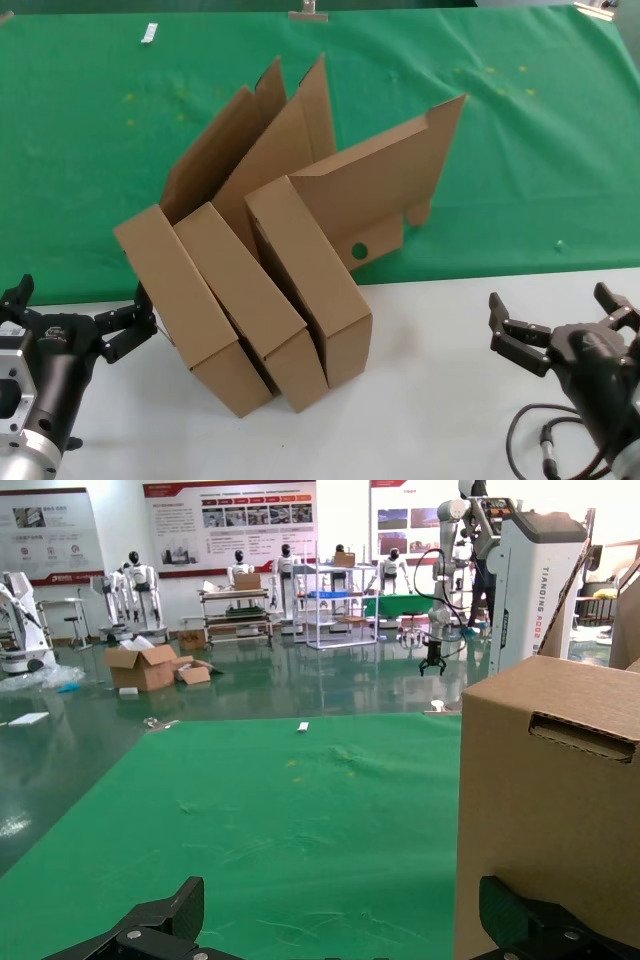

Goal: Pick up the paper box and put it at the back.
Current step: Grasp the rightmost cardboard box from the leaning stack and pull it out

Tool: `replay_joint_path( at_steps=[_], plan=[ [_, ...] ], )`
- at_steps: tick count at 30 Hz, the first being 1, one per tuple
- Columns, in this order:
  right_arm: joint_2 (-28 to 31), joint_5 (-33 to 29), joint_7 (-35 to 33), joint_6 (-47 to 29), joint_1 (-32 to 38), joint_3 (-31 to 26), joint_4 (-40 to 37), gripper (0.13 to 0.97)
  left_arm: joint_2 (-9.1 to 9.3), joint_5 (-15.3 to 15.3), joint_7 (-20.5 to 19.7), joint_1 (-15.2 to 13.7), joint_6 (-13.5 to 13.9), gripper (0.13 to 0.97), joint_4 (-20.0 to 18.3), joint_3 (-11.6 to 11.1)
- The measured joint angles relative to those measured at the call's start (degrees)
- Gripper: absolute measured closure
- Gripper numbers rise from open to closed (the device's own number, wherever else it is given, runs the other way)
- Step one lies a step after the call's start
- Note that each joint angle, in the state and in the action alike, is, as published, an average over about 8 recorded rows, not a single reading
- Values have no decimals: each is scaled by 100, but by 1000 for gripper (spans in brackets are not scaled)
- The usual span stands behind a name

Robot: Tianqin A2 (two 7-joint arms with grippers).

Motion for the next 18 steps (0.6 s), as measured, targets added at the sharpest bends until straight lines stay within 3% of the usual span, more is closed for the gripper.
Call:
replay_joint_path(
  at_steps=[18],
  plan=[
    [0, 0, 0, 0, 0, 0, 0, 129, 0, 0, 0, 0, 0, 132, 0, 0]
  ],
)
